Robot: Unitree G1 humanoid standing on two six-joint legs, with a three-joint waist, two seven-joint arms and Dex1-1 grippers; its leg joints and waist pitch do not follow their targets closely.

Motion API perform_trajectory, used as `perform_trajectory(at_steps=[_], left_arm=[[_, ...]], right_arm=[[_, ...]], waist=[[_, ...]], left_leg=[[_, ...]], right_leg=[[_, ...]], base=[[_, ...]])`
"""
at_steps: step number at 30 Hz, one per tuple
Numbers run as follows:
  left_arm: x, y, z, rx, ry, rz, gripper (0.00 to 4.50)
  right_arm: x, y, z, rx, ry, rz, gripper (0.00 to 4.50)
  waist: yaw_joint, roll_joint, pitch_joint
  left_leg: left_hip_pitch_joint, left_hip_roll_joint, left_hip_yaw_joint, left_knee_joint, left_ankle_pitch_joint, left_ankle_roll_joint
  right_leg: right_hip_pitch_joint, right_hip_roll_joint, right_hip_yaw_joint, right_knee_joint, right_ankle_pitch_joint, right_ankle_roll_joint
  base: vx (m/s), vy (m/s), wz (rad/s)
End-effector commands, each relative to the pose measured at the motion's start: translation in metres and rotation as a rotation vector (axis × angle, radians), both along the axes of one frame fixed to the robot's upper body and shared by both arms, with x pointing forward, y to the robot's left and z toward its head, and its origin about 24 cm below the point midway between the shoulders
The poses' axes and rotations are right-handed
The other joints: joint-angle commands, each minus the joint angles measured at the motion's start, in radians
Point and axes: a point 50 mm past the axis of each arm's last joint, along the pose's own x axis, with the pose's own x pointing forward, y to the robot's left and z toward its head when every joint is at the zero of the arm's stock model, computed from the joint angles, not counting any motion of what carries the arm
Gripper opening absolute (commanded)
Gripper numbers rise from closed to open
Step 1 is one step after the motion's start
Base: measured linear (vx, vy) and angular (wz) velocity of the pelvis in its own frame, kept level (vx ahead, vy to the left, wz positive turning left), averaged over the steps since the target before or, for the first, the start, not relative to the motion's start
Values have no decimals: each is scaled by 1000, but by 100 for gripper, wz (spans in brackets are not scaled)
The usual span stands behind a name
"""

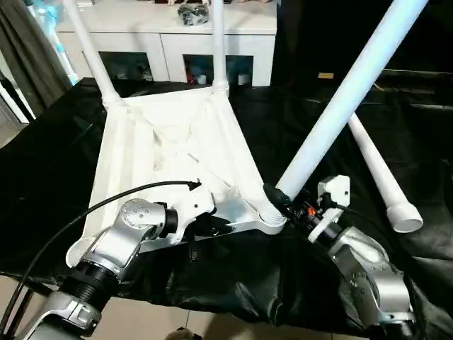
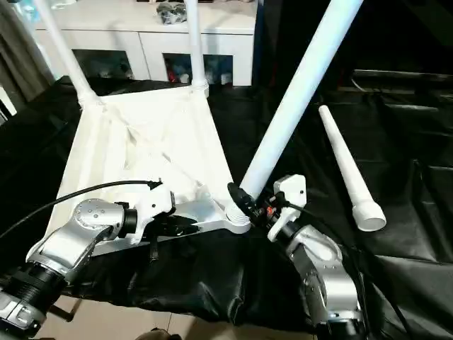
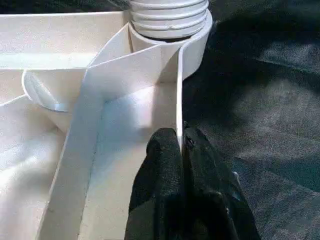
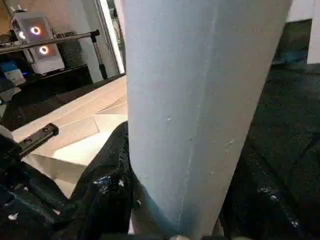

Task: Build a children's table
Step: Insert table leg to table base

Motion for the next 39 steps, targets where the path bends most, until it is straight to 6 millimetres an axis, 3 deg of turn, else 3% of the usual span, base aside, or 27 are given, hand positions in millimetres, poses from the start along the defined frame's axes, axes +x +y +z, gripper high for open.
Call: perform_trajectory(at_steps=[1, 9, 21, 23, 28, 33, 39], left_arm=[[13, 5, 15, -9, -79, 51, 0], [14, 5, 14, -2, -86, 50, 0], [9, 0, 13, 25, -100, -10, 0], [8, -1, 14, 29, -100, -31, 0], [9, -1, 17, 41, -107, -72, 0], [14, 0, 23, 57, -119, -102, 0], [16, 0, 28, 57, -107, -159, 0]], right_arm=[[-10, -5, -21, -84, 96, -7, 187], [-10, 1, -11, -147, 60, 85, 187], [8, 13, 0, -247, 75, 239, 187], [11, 14, 1, -268, 81, 282, 187], [11, 13, 1, -312, 122, 396, 187], [7, 12, 1, -332, 139, 490, 187], [0, 12, -2, -324, 163, 572, 187]], waist=[[-3, -6, -51], [-7, -13, -48], [-13, -25, -45], [-16, -27, -44], [-17, -33, -48], [-3, -33, -56], [3, -29, -57]], left_leg=[[19, 31, -15, -86, -395, -8], [19, 29, -18, -87, -414, -6], [17, 29, -18, -88, -410, -8], [23, 30, -18, -86, -429, -13], [19, 32, -18, -88, -403, -7], [19, 34, -9, -81, -323, 9], [16, 36, -10, -81, -299, 12]], right_leg=[[28, -52, 41, -101, -414, -136], [25, -55, 40, -111, -509, -99], [24, -54, 38, -112, -533, -93], [19, -55, 39, -117, -549, -93], [26, -54, 40, -108, -481, -114], [31, -51, 45, -92, -319, -166], [38, -50, 43, -81, -235, -198]], base=[[0, 0, 0], [0, 0, 0], [0, 0, 0], [0, 0, 0], [0, 0, 0], [0, 0, 0], [0, 0, 0]])
